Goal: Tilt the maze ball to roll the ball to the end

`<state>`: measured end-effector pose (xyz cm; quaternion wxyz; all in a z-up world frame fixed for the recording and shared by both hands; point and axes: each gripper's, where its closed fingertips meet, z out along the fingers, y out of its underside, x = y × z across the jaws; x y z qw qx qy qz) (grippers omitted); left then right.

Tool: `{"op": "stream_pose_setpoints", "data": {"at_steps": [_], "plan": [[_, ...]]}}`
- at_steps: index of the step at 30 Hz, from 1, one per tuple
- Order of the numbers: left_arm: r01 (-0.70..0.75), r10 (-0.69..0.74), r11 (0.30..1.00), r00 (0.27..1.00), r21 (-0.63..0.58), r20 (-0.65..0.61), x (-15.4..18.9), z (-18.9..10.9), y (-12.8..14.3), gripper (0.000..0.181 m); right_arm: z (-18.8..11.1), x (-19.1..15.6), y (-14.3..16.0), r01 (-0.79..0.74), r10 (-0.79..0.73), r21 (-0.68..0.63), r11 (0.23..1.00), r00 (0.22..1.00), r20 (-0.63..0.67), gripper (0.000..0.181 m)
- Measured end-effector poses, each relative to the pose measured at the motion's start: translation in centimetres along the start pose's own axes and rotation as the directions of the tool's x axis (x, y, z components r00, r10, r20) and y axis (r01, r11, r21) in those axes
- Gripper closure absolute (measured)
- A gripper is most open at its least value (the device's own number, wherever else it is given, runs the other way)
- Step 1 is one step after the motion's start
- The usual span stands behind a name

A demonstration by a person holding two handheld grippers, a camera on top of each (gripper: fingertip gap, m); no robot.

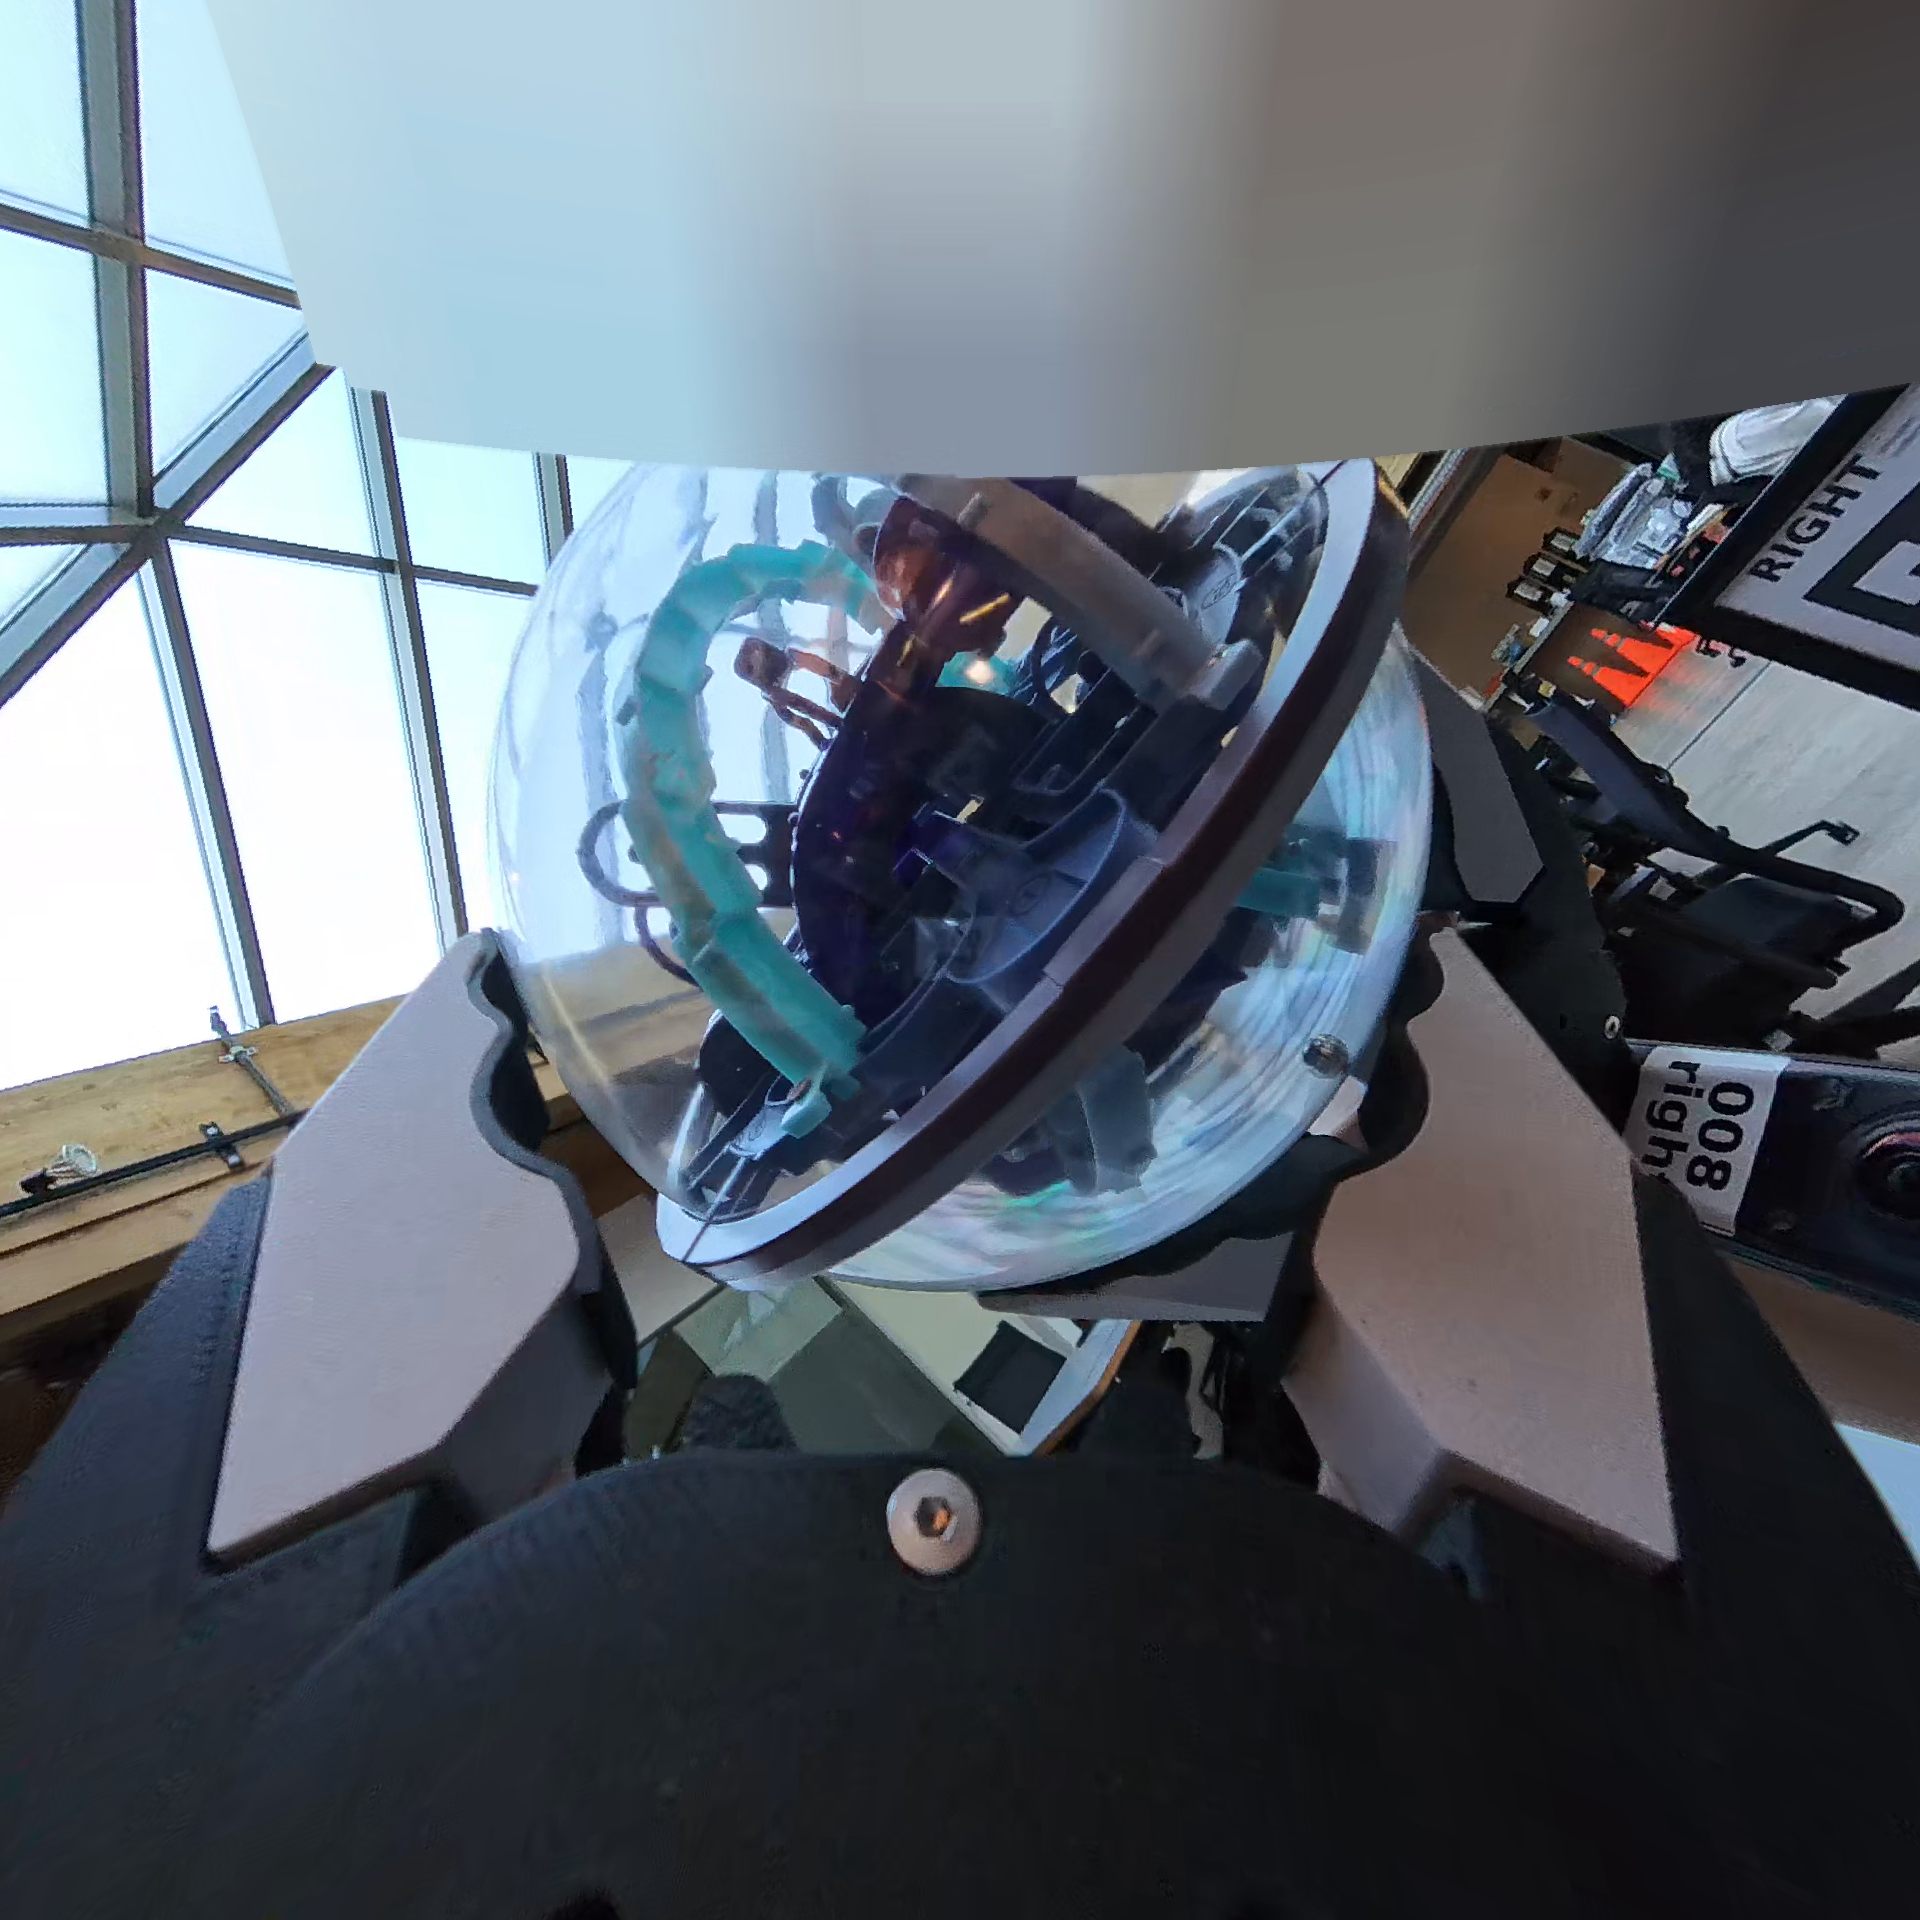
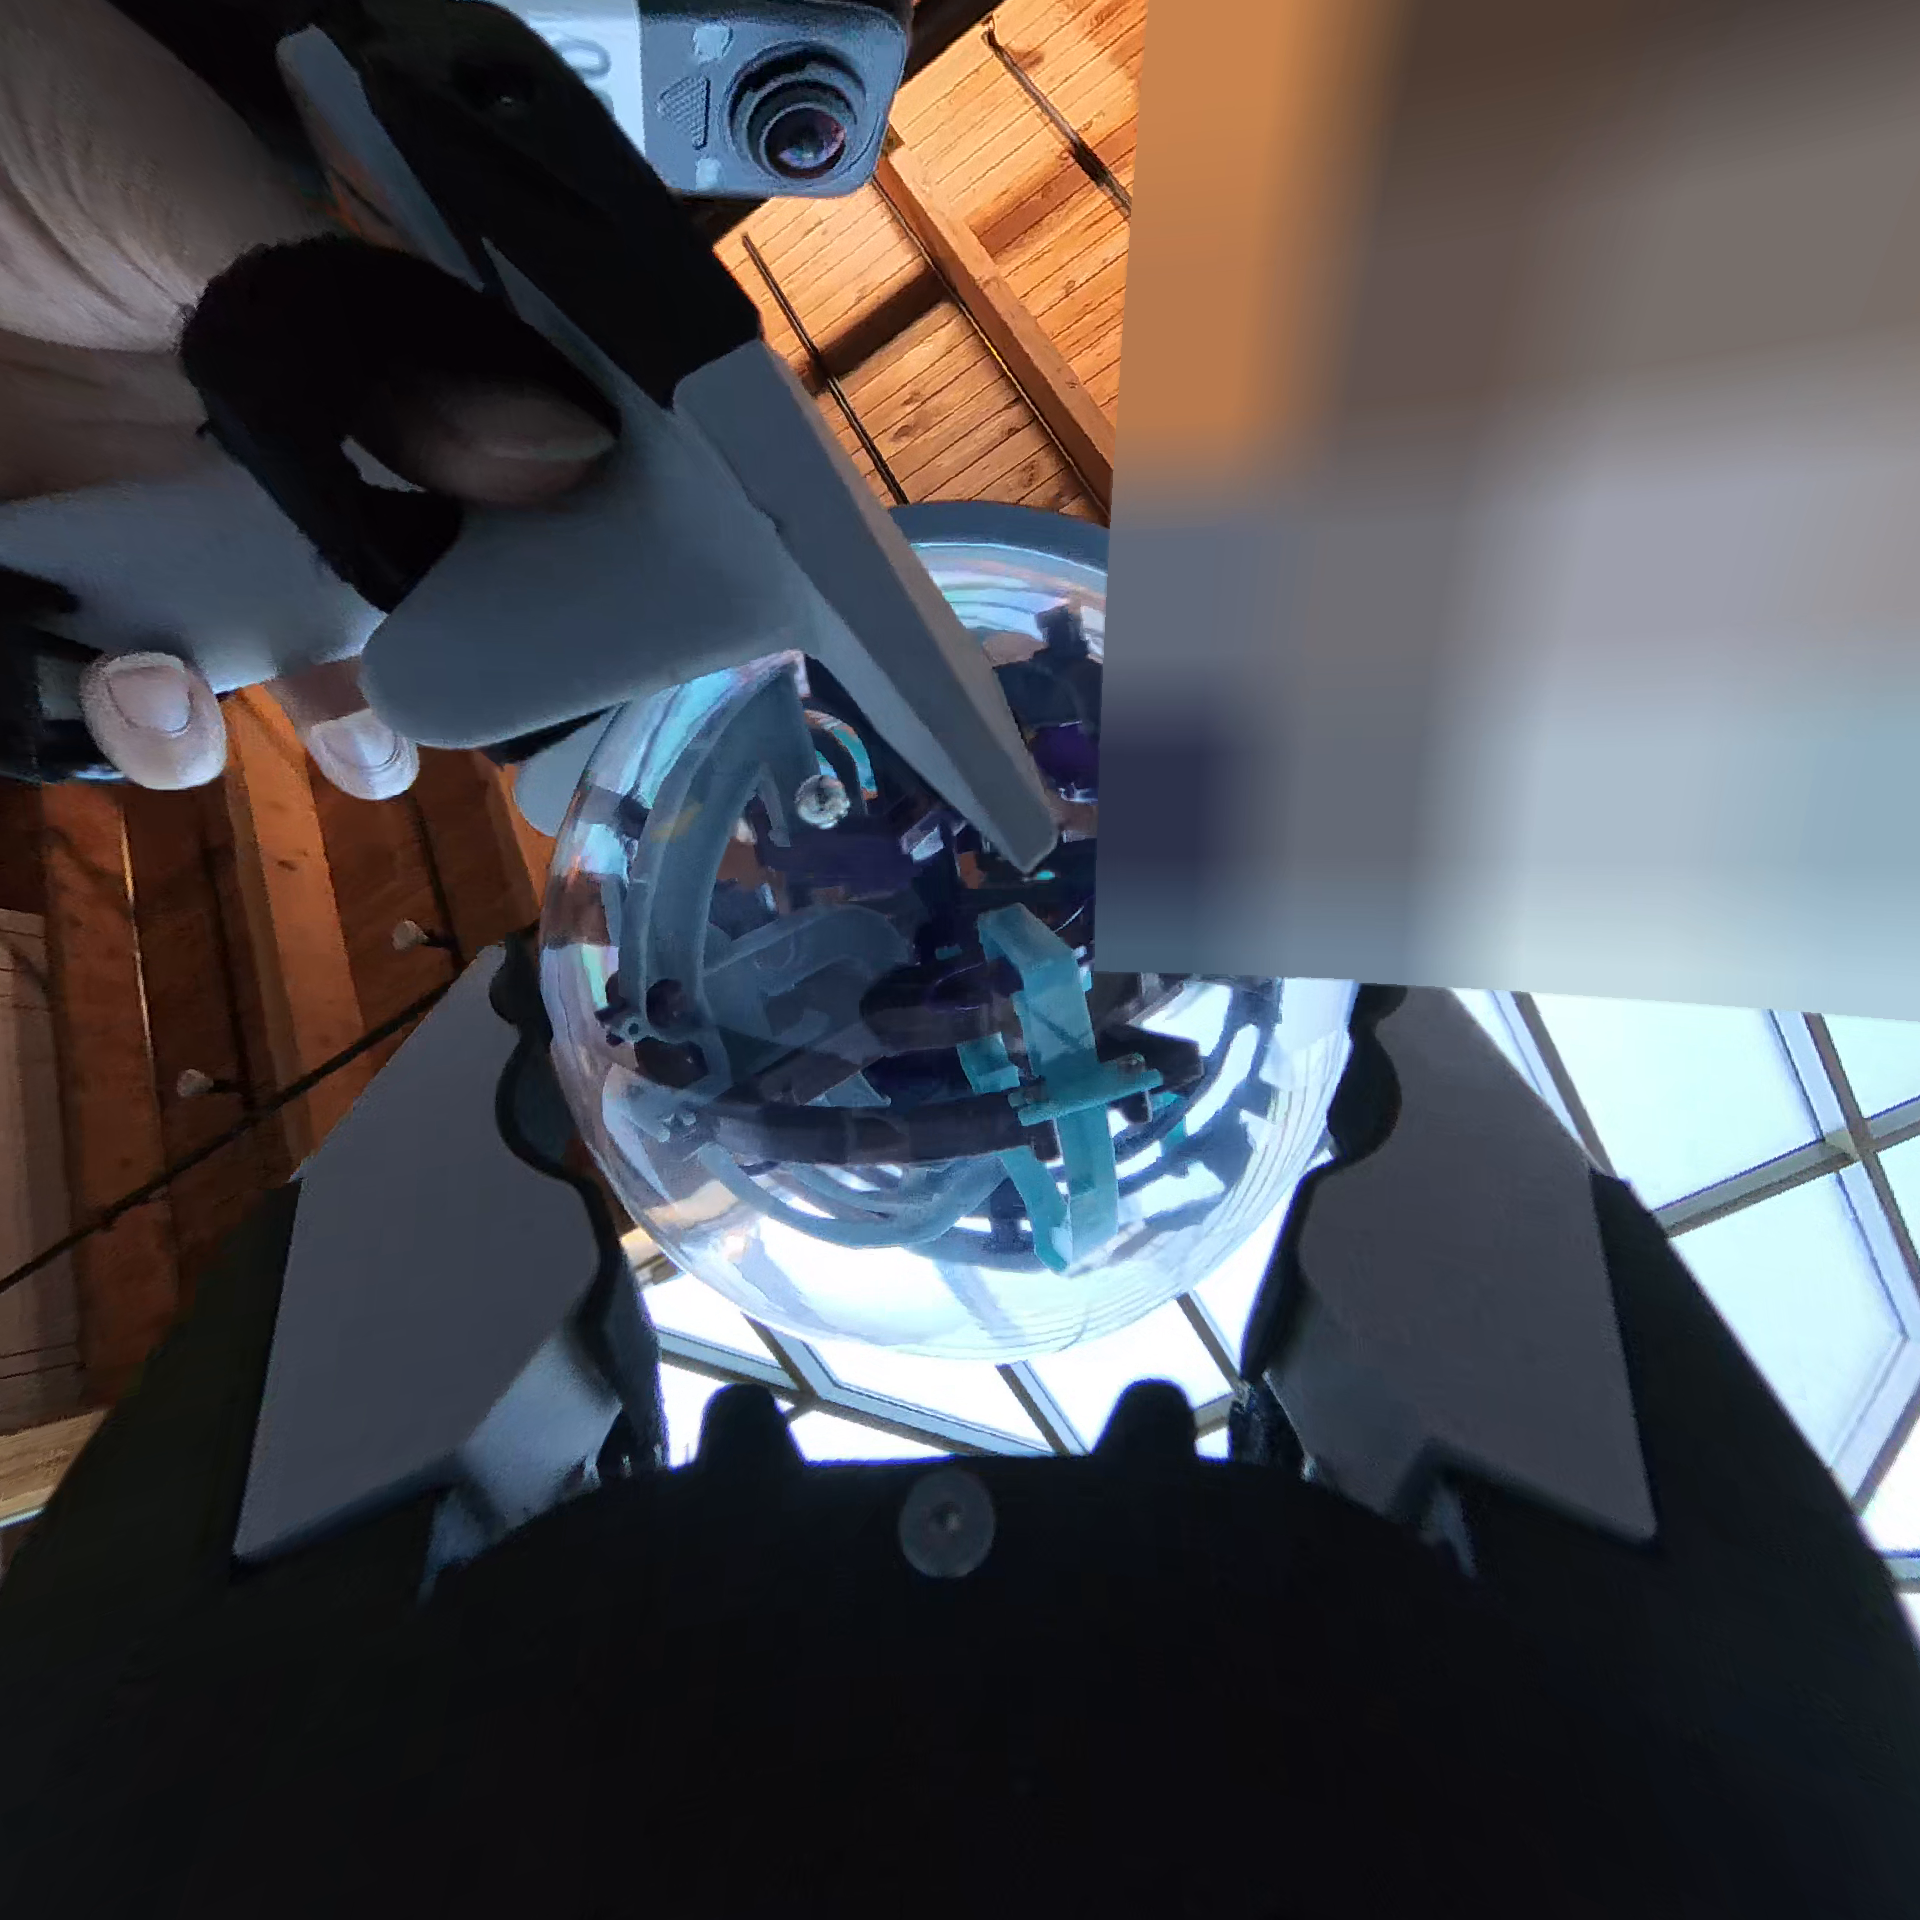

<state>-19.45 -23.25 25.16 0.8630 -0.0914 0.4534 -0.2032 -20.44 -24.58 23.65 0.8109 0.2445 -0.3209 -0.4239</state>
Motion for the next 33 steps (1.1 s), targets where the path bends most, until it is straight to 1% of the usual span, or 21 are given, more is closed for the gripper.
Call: {"op": "stream_pose_setpoints", "data": {"at_steps": [4, 10, 12, 15, 18, 21, 23, 27, 33], "plan": [[0.073, -0.073, 0.997, 0.997, 0.015, 0.013, -0.2, -0.8, 0.2, 0.023, 0.1, -0.7, -0.6, -0.064, 0.063, 0.031, 0.997, 0.998, 0.030, 0.032], [0.084, -0.088, 0.993, 0.994, 0.078, 0.059, -0.9, -1.7, 0.2, 0.023, 0.7, -1.5, -1.1, -0.063, 0.058, 0.062, 0.996, 0.995, 0.077, 0.032], [0.084, -0.092, 0.992, 0.992, 0.089, 0.090, -1.3, -2.1, 0.3, 0.023, 1.0, -1.9, -1.0, -0.055, 0.046, 0.072, 0.996, 0.993, 0.109, 0.032], [0.098, -0.119, 0.986, 0.981, 0.138, 0.156, -2.1, -2.8, 0.3, 0.023, 1.8, -2.6, -1.1, -0.055, 0.037, 0.099, 0.994, 0.983, 0.178, 0.032], [0.127, -0.166, 0.975, 0.961, 0.180, 0.222, -3.0, -3.7, 0.5, 0.023, 2.6, -3.4, -1.3, -0.079, 0.045, 0.126, 0.989, 0.966, 0.256, 0.031], [0.142, -0.195, 0.967, 0.946, 0.210, 0.257, -3.6, -4.4, 0.6, 0.024, 3.1, -4.0, -1.3, -0.101, 0.059, 0.128, 0.987, 0.953, 0.298, 0.031], [0.148, -0.205, 0.965, 0.942, 0.218, 0.268, -3.8, -4.7, 0.6, 0.026, 3.5, -4.2, -1.0, -0.093, 0.053, 0.115, 0.989, 0.950, 0.308, 0.030], [0.154, -0.223, 0.956, 0.934, 0.250, 0.279, -4.0, -5.4, 0.4, 0.032, 4.0, -4.2, -0.5, -0.121, 0.091, 0.078, 0.990, 0.947, 0.308, 0.030], [0.205, -0.261, 0.953, 0.929, 0.222, 0.262, -4.4, -5.3, 0.7, 0.032, 4.2, -4.5, -0.1, -0.139, 0.118, 0.048, 0.989, 0.944, 0.307, 0.029]]}}
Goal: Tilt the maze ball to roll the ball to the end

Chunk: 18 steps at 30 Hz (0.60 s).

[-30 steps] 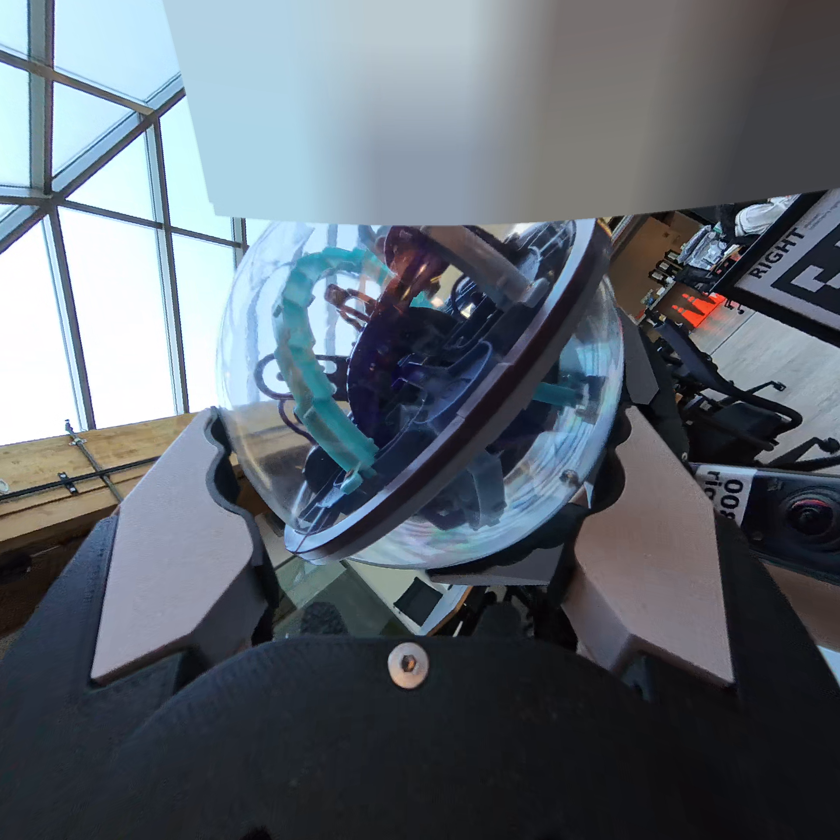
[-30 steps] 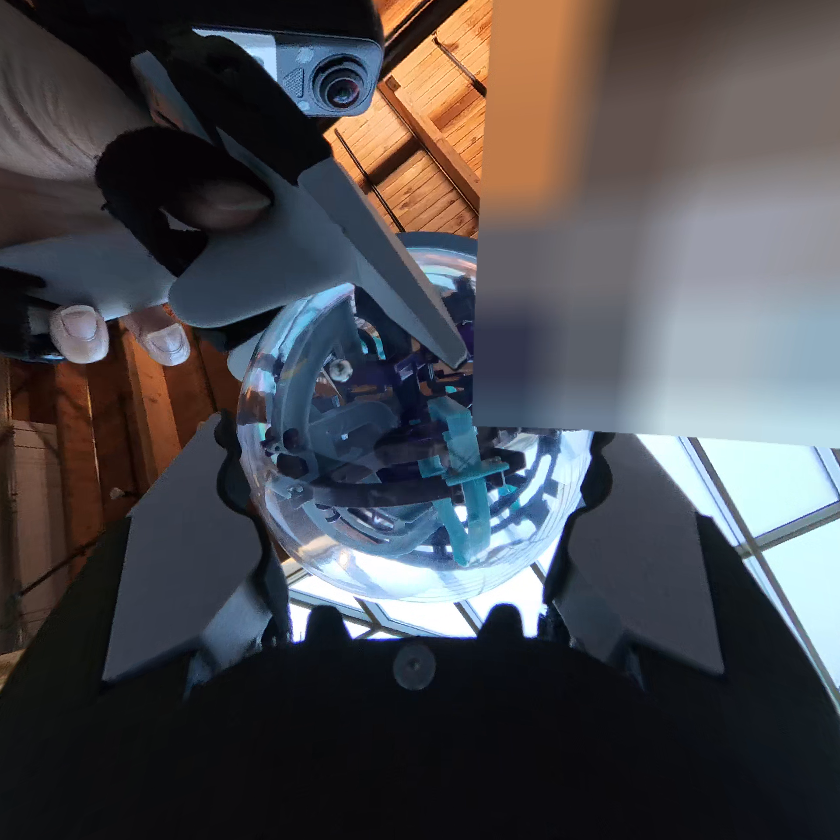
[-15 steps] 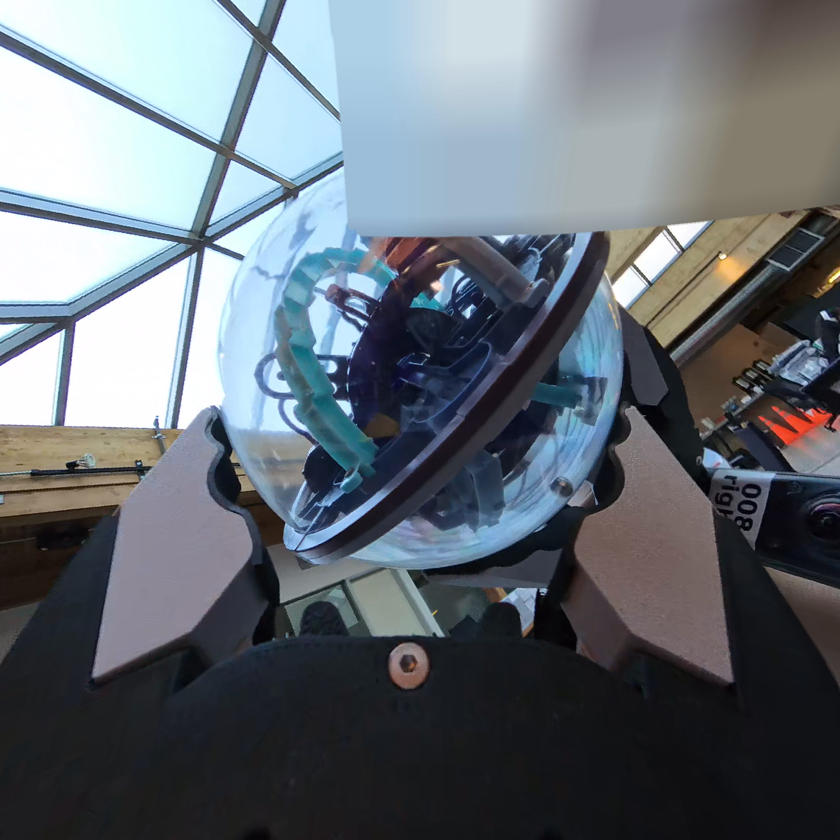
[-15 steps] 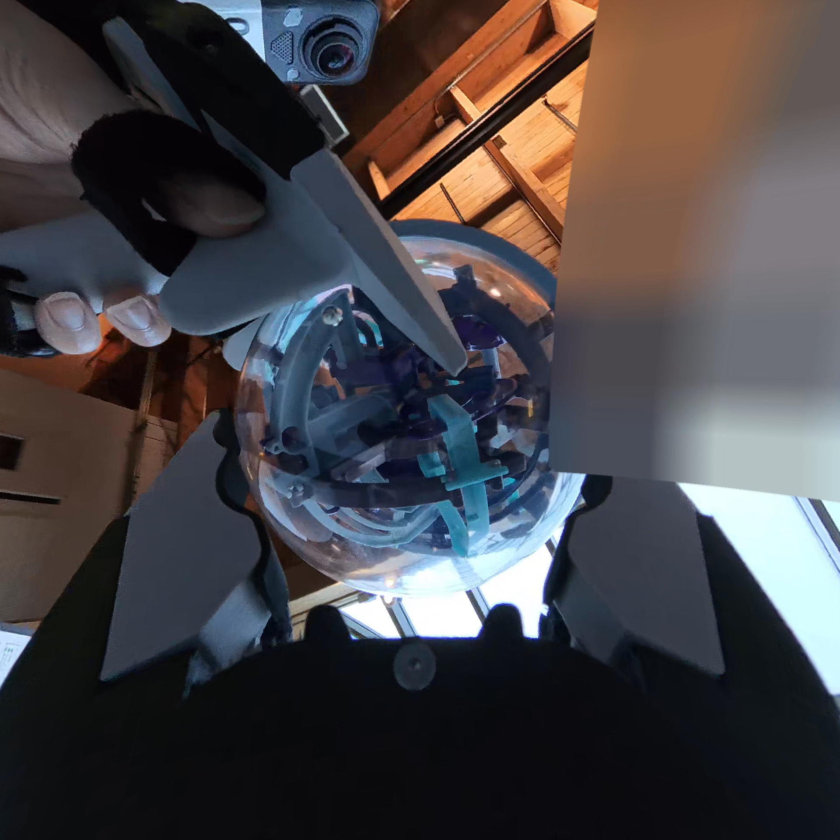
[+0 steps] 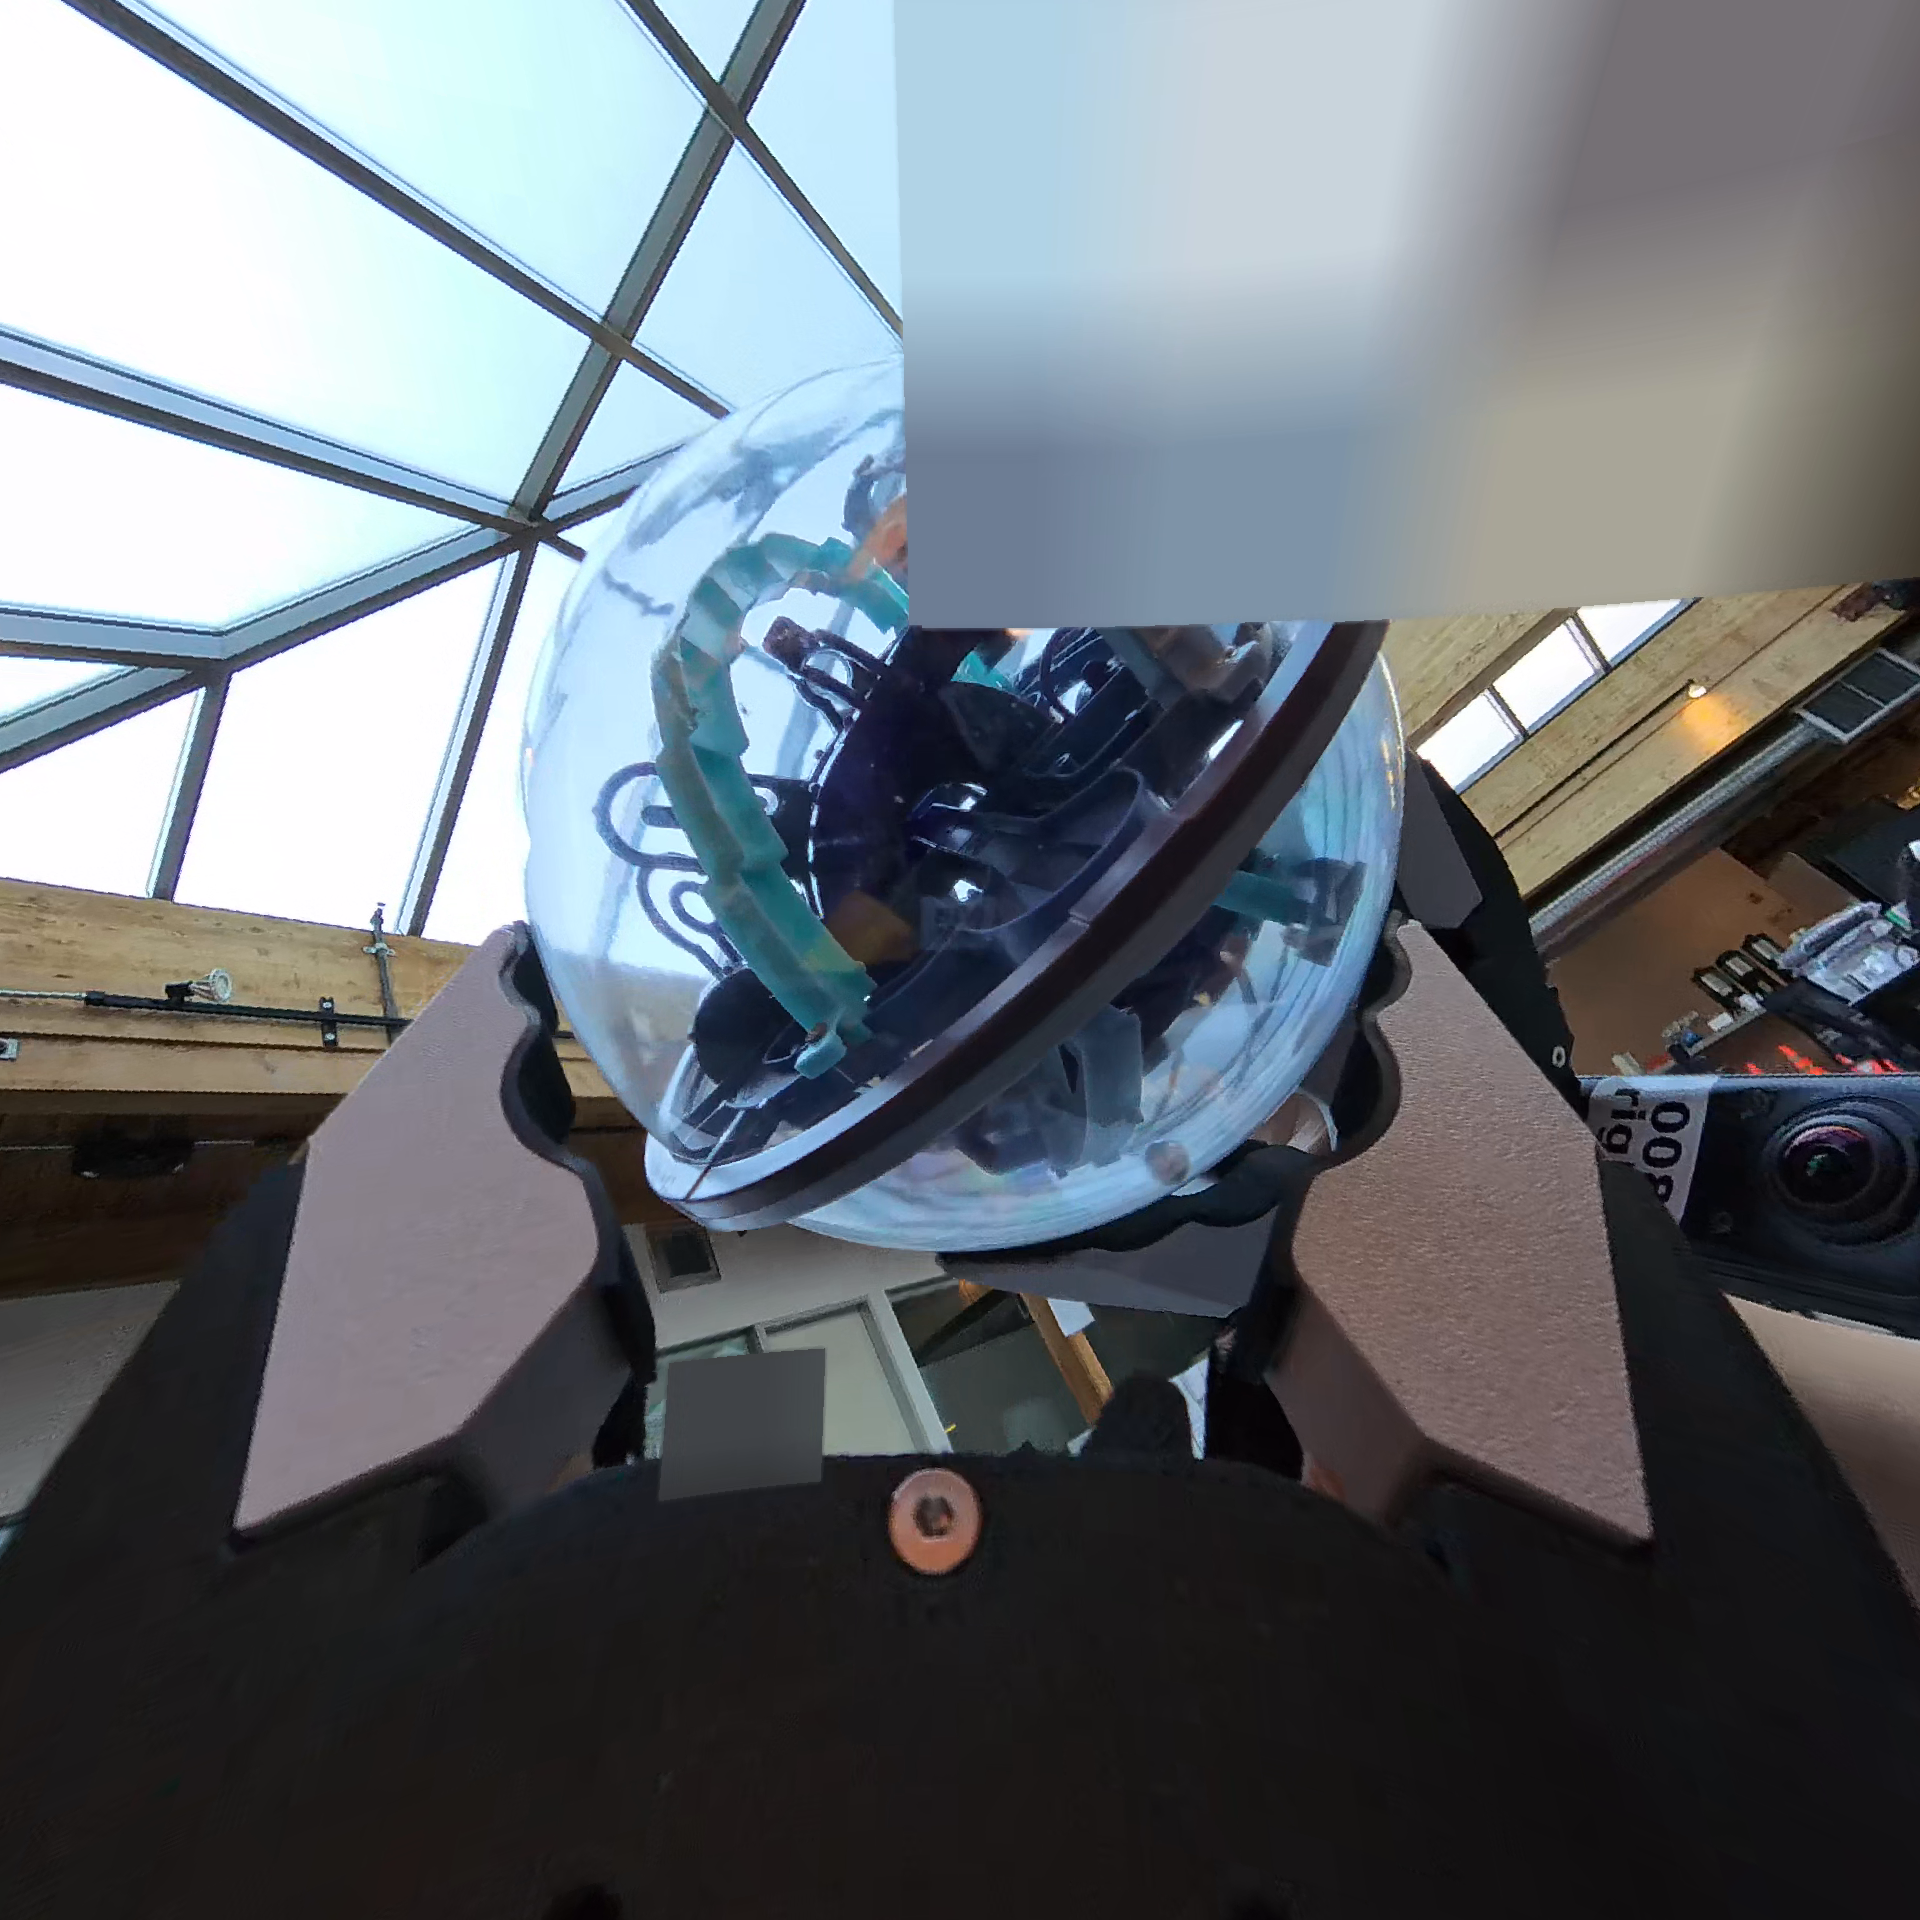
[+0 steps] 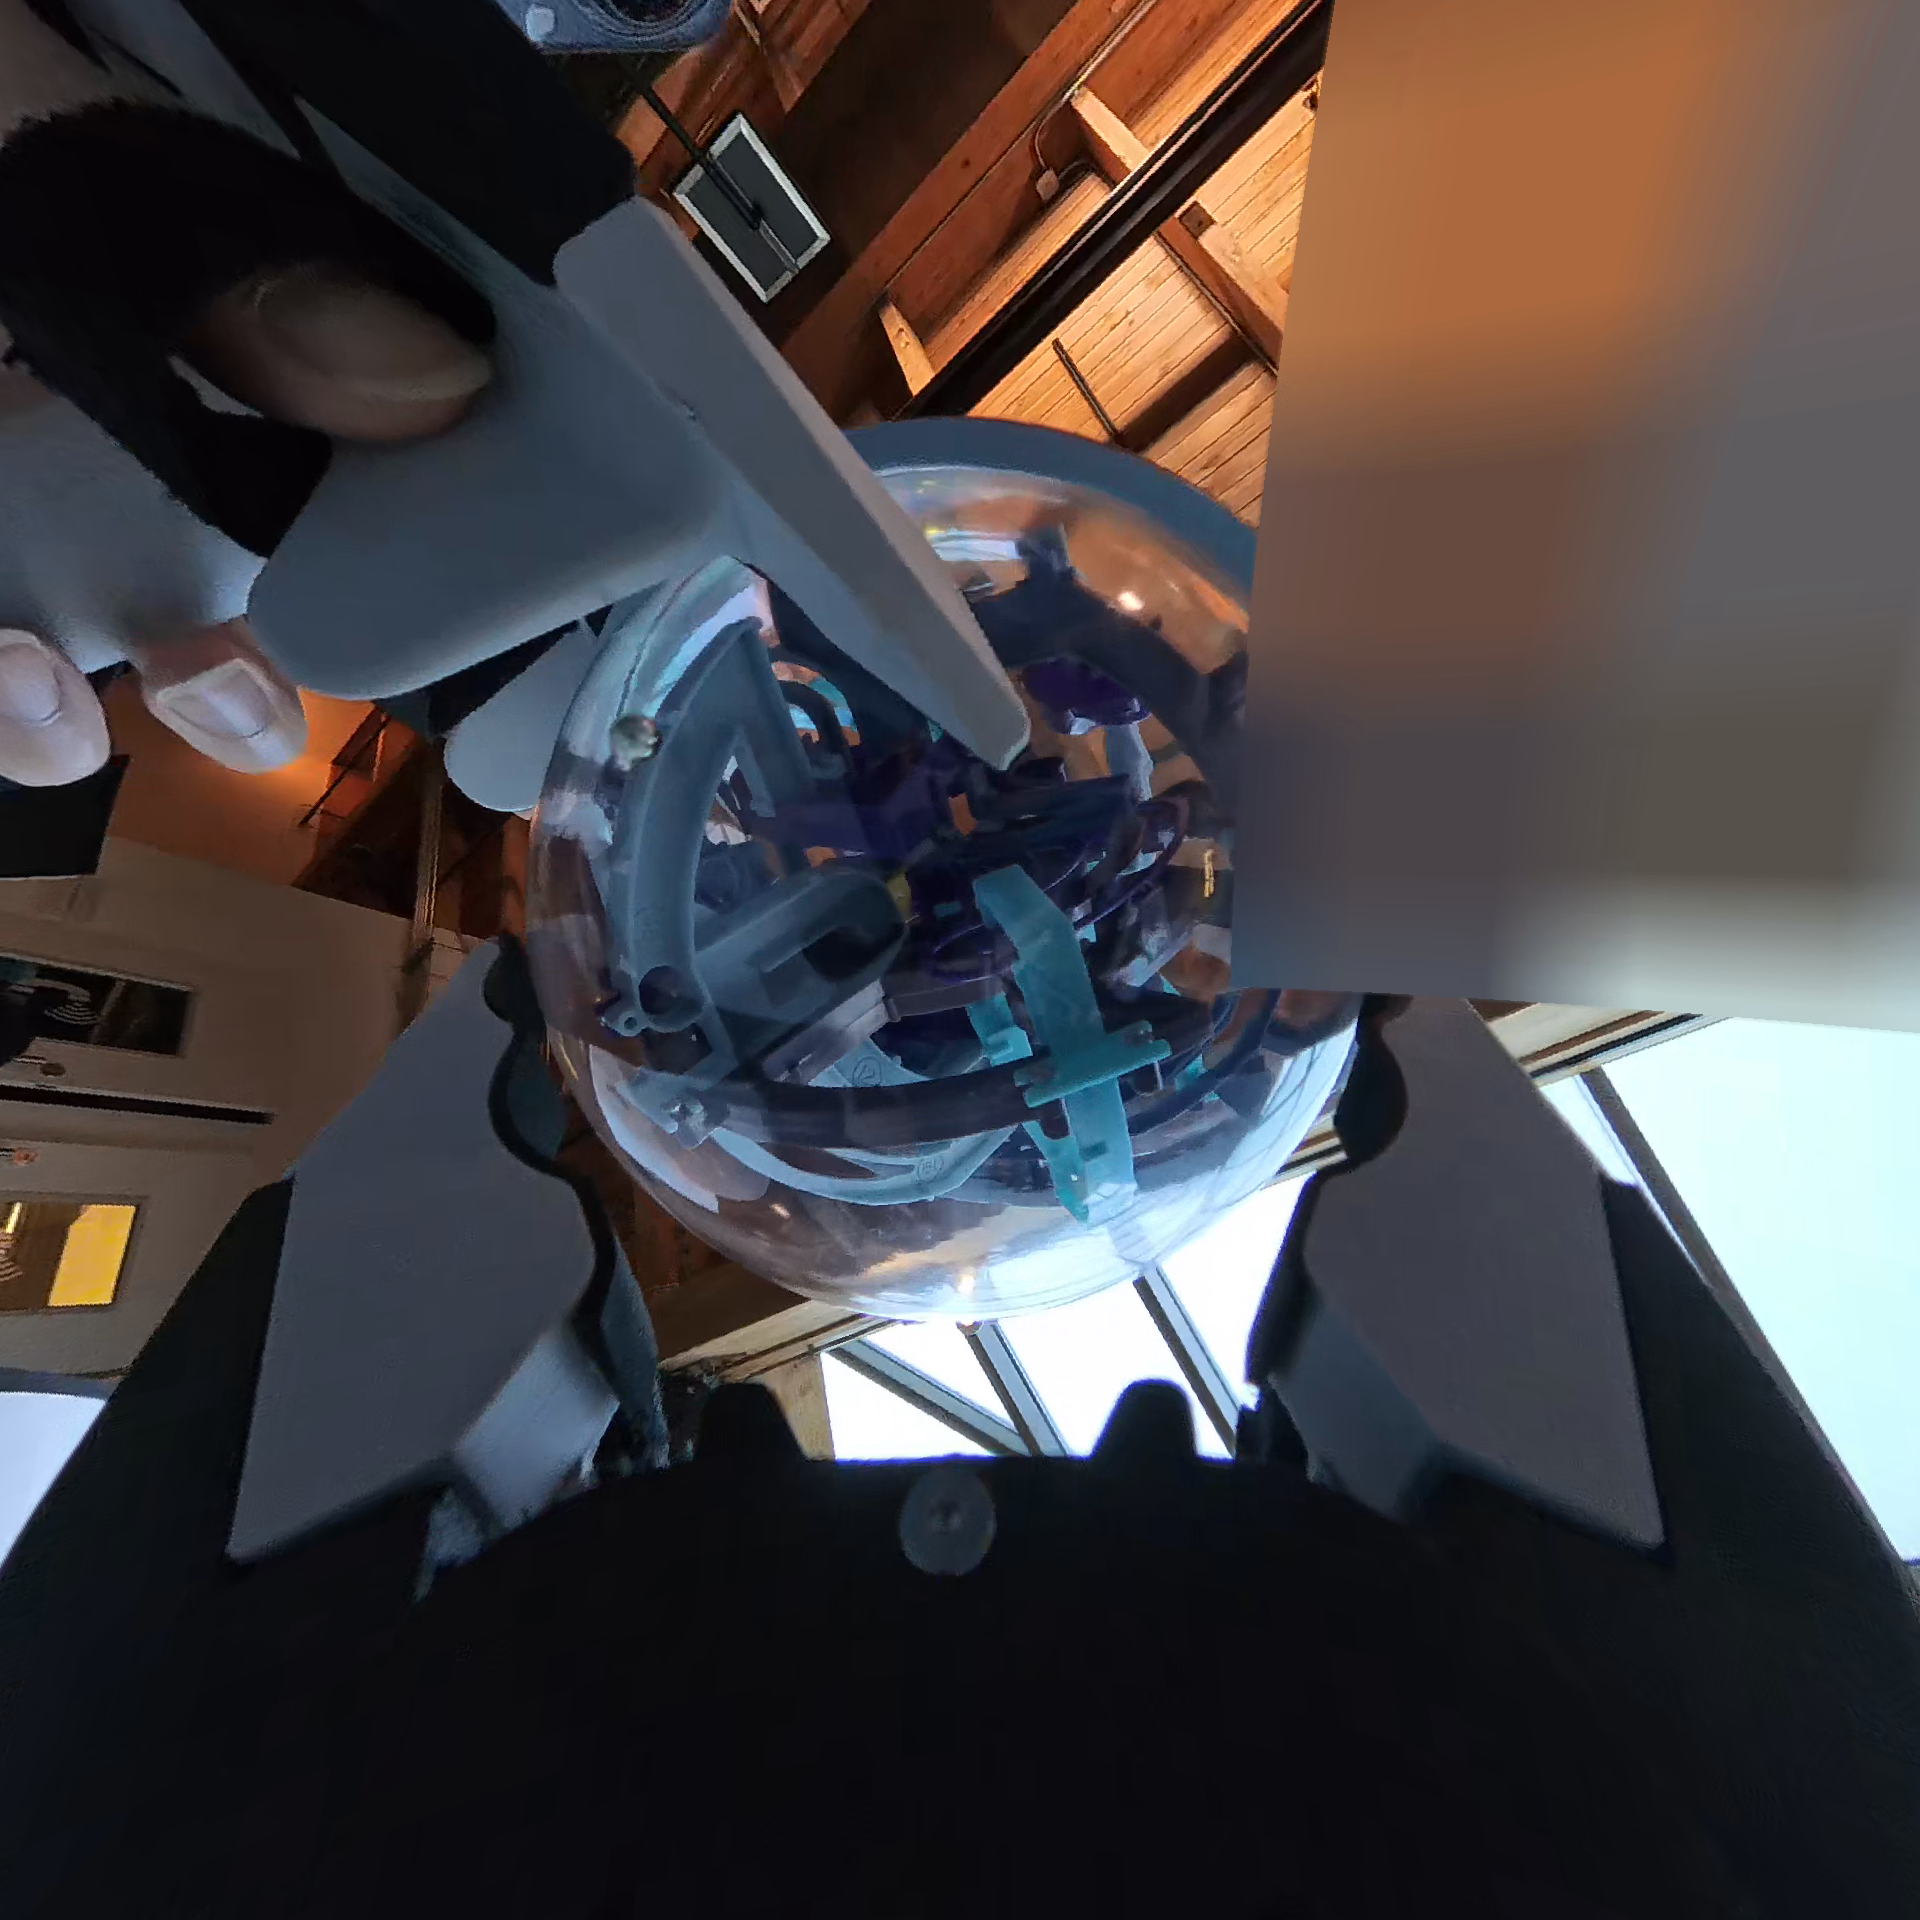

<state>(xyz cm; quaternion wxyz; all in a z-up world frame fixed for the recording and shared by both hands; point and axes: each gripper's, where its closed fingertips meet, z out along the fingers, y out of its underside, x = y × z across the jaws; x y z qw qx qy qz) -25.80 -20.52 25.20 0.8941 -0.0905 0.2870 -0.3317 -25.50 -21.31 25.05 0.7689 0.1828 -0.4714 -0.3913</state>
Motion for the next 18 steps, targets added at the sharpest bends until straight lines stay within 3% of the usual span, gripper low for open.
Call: {"op": "stream_pose_setpoints", "data": {"at_steps": [12, 18], "plan": [[-0.018, 0.019, 0.999, 1.000, -0.036, 0.010, -0.3, -0.3, 0.9, 0.027, -0.1, -1.0, 2.2, -0.106, 0.105, -0.125, 0.986, 0.994, -0.014, 0.029], [0.060, -0.062, 0.994, 0.998, -0.092, -0.014, -0.2, -0.6, 1.8, 0.028, -0.6, -1.9, 2.2, -0.163, 0.164, -0.189, 0.968, 0.986, -0.010, 0.029]]}}
